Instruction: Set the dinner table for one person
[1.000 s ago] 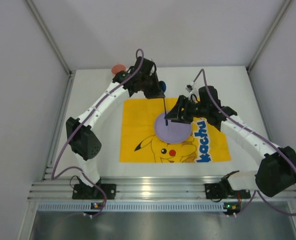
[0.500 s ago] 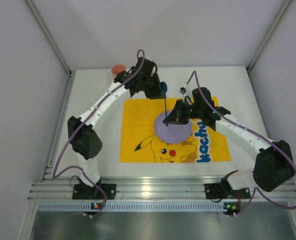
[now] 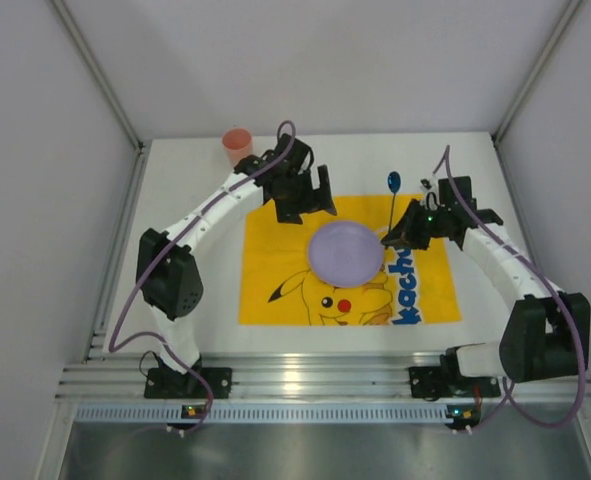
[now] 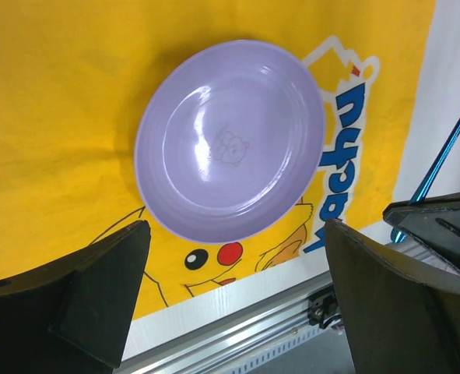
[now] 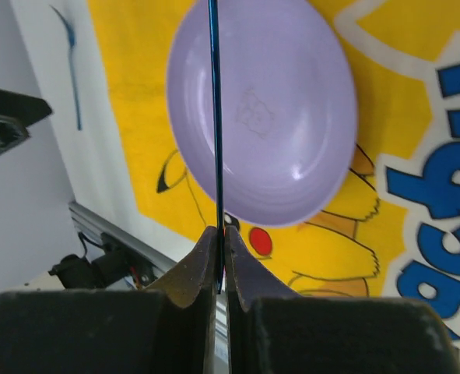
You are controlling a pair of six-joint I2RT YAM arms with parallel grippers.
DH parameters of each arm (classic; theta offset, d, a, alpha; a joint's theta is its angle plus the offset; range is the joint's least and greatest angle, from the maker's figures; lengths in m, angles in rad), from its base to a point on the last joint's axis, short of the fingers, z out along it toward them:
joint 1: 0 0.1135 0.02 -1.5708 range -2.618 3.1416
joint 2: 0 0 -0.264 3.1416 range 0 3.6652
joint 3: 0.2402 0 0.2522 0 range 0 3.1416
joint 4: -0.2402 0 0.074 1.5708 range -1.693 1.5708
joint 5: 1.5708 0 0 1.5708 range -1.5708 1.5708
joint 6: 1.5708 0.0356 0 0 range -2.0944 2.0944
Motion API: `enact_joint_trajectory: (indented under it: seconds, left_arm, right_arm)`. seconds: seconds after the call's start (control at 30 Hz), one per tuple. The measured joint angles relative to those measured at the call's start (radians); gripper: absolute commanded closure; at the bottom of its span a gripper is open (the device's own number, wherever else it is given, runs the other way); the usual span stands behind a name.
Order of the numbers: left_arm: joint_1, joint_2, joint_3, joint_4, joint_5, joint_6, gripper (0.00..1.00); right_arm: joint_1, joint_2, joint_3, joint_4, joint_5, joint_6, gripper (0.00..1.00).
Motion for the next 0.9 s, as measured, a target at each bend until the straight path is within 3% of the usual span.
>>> enact_joint_trajectory:
  seconds: [0.4, 0.9]
  left_arm:
    - [0.047, -0.069, -0.129, 0.01, -0.008, 0.023, 0.03]
    - [0.093, -0.089, -0.171, 0.027, 0.009, 0.052, 0.05]
  right_arm:
    - [-0.074, 0.105, -0.078, -0.293, -0.015, -0.166, 1.0]
    - [-0.115, 0.249, -0.137, -0.283, 0.048, -0.247, 0.97]
